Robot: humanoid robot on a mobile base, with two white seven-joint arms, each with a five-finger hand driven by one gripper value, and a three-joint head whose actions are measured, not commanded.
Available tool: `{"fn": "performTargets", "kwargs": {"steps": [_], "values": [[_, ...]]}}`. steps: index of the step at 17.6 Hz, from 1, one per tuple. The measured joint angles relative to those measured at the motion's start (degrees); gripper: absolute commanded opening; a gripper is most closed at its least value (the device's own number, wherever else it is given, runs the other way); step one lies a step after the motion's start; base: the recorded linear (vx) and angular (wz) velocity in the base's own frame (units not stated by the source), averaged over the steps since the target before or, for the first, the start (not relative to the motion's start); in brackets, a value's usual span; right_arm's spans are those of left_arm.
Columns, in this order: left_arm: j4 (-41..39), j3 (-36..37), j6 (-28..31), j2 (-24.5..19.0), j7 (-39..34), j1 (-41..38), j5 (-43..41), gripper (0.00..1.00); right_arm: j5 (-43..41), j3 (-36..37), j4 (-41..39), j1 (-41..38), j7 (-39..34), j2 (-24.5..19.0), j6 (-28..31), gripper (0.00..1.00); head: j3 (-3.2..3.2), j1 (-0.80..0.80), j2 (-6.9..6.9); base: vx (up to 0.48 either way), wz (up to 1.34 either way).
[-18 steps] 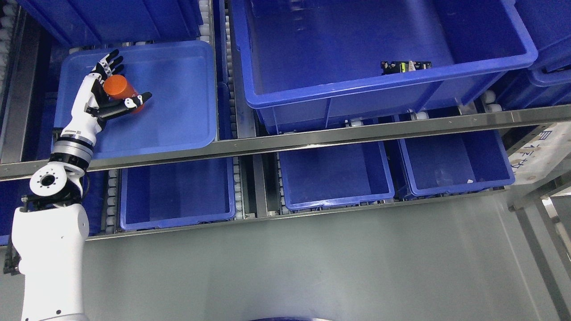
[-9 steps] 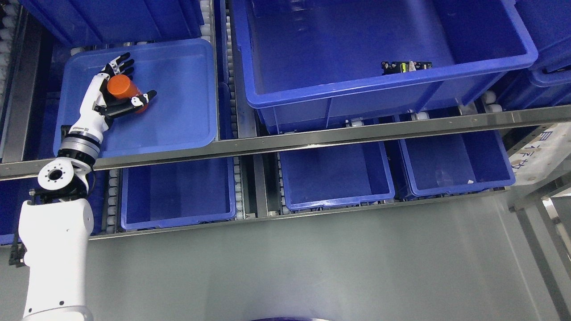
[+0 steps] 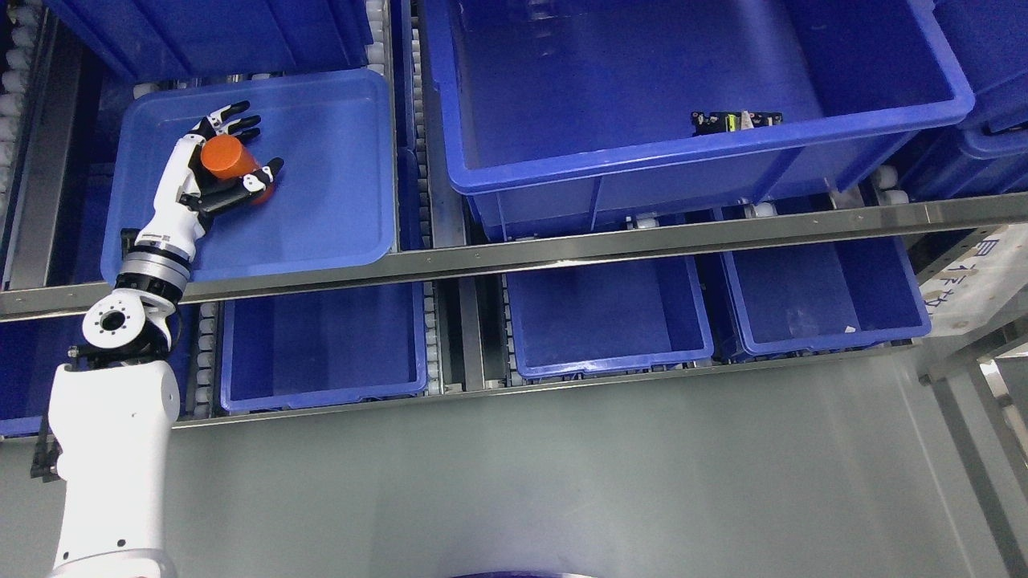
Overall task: Grab orange capacitor from left shelf to right desk
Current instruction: 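Tighten the left hand grip on the orange capacitor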
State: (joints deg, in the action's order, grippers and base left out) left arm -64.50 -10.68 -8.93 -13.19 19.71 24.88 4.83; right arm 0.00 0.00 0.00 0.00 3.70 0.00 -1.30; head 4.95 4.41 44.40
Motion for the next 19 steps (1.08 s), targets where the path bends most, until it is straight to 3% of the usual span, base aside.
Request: {"fn": "performTargets", "kwargs": {"steps": [1, 7, 19], "values": [[0.15, -0.22, -0.71, 0.2, 0.14, -0.01, 0.01, 0.01, 0.0, 0.0, 0.0, 0.0, 0.0, 0.0, 0.0, 1.0, 0.0, 0.0, 0.0, 0.0, 0.0], [0.68, -1.88, -4.09, 1.87, 0.18, 0.07, 0.19, 0.0, 0.0, 0.0, 0.0, 0.0, 0.0, 0.0, 0.0, 1.0, 0.0, 0.0, 0.0, 0.0, 0.0], [0.24, -4.02, -4.58, 4.03, 1.37, 0.06, 0.77, 0.0, 0.0, 0.0, 0.0, 0.0, 0.0, 0.0, 0.01, 1.0, 0.0, 0.0, 0.0, 0.0, 0.0]]}}
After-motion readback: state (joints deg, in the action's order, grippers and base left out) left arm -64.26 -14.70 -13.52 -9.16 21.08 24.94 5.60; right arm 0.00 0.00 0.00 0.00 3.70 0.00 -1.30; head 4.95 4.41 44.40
